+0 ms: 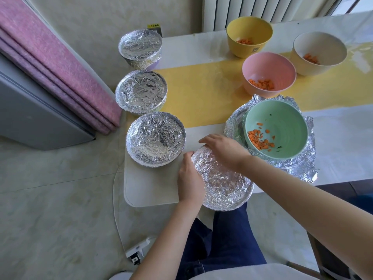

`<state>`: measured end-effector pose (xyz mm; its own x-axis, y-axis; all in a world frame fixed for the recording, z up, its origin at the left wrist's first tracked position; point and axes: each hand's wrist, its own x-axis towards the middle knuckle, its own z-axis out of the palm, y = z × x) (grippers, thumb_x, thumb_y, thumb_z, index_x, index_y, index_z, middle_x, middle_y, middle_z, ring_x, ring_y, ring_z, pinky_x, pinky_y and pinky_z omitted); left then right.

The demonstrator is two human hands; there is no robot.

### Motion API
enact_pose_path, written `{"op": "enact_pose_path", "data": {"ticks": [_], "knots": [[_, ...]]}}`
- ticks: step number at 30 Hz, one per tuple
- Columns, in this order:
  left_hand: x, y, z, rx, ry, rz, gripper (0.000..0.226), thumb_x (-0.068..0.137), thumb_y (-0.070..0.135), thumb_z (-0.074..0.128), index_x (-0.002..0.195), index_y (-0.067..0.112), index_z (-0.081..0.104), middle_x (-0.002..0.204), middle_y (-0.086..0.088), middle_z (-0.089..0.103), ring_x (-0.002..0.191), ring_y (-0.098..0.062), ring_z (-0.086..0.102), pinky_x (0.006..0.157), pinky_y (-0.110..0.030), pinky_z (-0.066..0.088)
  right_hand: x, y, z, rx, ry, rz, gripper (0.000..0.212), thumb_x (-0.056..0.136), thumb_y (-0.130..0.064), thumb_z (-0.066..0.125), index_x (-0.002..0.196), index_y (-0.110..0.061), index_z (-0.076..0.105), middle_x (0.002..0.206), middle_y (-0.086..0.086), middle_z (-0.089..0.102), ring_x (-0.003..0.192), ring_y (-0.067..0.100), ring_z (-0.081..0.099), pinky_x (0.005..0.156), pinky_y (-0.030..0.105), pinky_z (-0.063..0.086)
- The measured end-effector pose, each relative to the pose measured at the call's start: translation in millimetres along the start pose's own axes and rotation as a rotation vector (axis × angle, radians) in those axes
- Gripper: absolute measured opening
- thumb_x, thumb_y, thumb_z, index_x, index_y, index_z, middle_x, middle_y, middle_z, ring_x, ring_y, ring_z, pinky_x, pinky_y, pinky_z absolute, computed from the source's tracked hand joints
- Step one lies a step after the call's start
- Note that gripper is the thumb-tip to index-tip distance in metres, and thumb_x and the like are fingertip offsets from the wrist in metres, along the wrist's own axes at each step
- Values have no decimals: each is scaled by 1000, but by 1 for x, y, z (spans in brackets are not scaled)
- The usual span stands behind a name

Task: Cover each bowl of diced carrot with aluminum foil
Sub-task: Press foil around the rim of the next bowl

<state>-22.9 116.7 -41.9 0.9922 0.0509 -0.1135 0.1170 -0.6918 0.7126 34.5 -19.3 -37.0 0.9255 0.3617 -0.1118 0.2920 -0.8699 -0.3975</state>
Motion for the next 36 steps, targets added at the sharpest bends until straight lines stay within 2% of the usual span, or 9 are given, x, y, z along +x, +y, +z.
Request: {"op": "enact_pose_path", "data": {"ticks": [3,6,11,14,17,19,26,29,36], "knots": [[-6,-3,0,-35,-18,34,63,78,-21,37,132,9,41,129,-8,48,116,-22,48,90,-18,34,-11,12,-6,89,28,90,33,96,-7,46,127,-12,54,122,8,60,105,26,59,84,33,46],[-11,-5,0,-46,-48,27,69,77,-25,34,138,6,34,140,-11,34,130,-22,35,97,-10,21,-21,16,-9,133,-38,148,45,91,-2,55,134,-12,47,126,8,57,108,25,58,86,24,41],[-4,-4,-2,-59,-89,53,50,92,-9,37,139,7,35,142,-8,37,131,-18,35,99,-13,23,-21,11,-7,119,-63,208,36,98,-10,41,134,-12,45,127,9,56,106,27,57,84,31,43],[9,-4,-4,-59,-104,71,37,98,5,39,134,9,44,135,-5,49,124,-18,45,92,-13,29,-20,12,-4,97,-11,196,31,96,-3,43,125,-10,52,115,8,62,96,27,59,76,32,43],[19,-5,-4,-39,-82,96,30,98,8,42,124,11,54,117,-6,63,106,-23,57,80,-21,38,-19,13,-2,91,18,219,27,90,7,43,107,-7,59,89,9,63,73,26,55,61,29,36],[22,-5,-2,-19,-39,103,28,97,6,44,119,10,59,108,-8,66,96,-24,60,71,-21,36,-17,12,-4,56,15,234,28,85,11,43,99,-6,59,79,9,60,66,26,54,57,28,32],[18,1,3,26,74,90,28,94,-1,45,116,8,61,105,-8,68,94,-24,61,70,-12,30,-7,3,-19,-163,-117,202,39,82,12,38,112,-8,54,96,11,63,75,24,54,62,31,41],[17,2,3,34,91,93,27,93,-3,46,114,6,61,104,-8,68,93,-25,61,71,-11,28,-3,6,-19,-130,-155,151,48,81,15,37,120,-7,52,104,12,62,90,27,61,71,33,48],[15,4,5,40,101,35,23,93,-2,46,109,6,60,97,-12,68,88,-29,61,64,-16,27,7,8,-16,-108,-190,110,48,81,14,39,122,-8,51,102,11,64,87,29,63,67,35,48]]}}
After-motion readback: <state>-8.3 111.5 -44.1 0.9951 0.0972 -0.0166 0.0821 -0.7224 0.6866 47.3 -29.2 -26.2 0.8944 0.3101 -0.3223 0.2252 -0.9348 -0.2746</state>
